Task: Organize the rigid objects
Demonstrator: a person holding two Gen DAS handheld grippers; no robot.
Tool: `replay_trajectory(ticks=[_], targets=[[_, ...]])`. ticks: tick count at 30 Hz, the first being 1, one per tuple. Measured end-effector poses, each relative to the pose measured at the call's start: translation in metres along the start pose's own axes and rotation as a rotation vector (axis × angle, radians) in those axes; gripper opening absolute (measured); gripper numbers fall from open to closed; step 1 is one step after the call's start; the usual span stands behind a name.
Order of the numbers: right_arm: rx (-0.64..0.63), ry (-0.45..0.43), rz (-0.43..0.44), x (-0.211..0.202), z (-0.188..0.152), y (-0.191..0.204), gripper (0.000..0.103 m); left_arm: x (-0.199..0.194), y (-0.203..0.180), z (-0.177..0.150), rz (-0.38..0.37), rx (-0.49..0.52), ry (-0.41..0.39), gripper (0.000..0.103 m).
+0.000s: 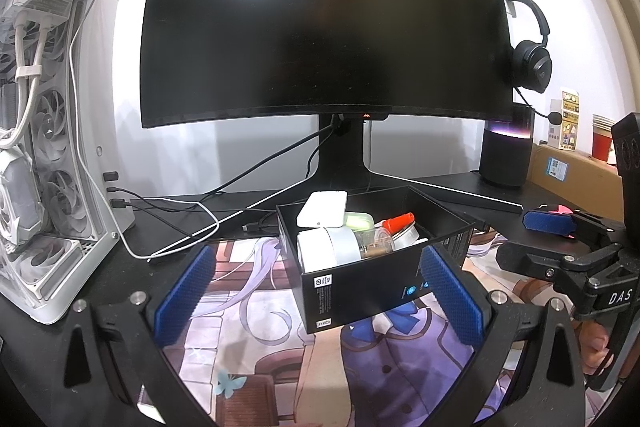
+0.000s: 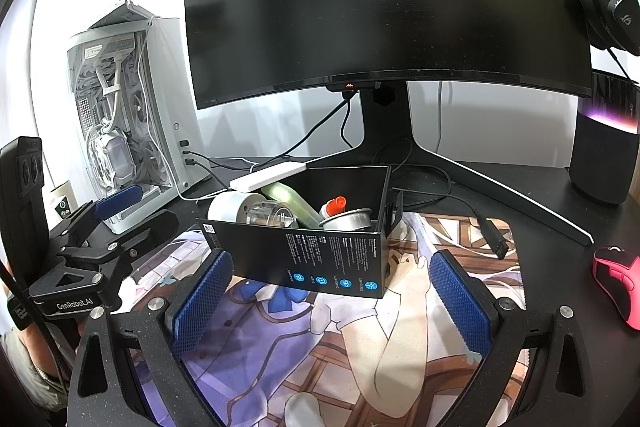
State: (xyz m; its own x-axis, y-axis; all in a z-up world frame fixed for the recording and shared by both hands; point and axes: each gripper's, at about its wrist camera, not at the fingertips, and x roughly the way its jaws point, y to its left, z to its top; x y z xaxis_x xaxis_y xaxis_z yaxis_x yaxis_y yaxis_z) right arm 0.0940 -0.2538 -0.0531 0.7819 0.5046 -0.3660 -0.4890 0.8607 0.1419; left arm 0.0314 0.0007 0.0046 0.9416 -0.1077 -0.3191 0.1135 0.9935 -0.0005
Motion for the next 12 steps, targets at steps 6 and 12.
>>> replay_trajectory(ticks=[6, 12], targets=[[0.001, 0.001, 0.000, -0.0002, 0.0003, 0.0000, 0.101, 0.0001, -0.0001, 0.0001, -0.001, 0.000, 0.000, 0.103], [0.001, 0.001, 0.000, -0.0002, 0.0003, -0.0001, 0.101, -0.0004, 0.0009, -0.0002, 0.005, 0.001, -0.001, 0.103]])
